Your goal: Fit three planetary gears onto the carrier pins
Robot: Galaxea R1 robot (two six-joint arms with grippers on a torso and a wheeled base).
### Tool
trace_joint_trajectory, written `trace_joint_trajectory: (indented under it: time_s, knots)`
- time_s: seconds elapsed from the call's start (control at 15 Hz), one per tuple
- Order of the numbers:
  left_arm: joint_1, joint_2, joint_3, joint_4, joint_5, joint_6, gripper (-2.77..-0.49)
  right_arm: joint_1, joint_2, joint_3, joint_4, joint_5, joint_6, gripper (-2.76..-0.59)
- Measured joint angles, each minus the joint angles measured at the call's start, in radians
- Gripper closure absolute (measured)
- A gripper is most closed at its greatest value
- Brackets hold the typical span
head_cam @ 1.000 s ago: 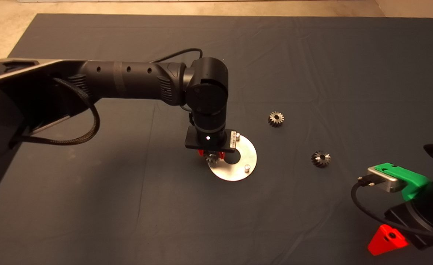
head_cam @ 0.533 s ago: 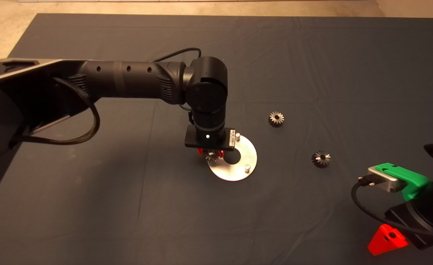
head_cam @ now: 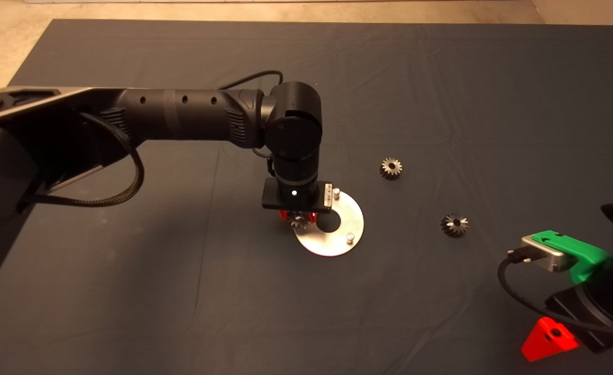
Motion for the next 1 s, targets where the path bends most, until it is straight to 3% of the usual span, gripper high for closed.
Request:
trace_joint_trajectory:
  time_s: [1.0]
  knots:
    - [0.000,0.003,-0.004,-0.002,0.000,0.001,-0.94,0.000,0.002,0.000,0.000,0.000,0.000,-2.75]
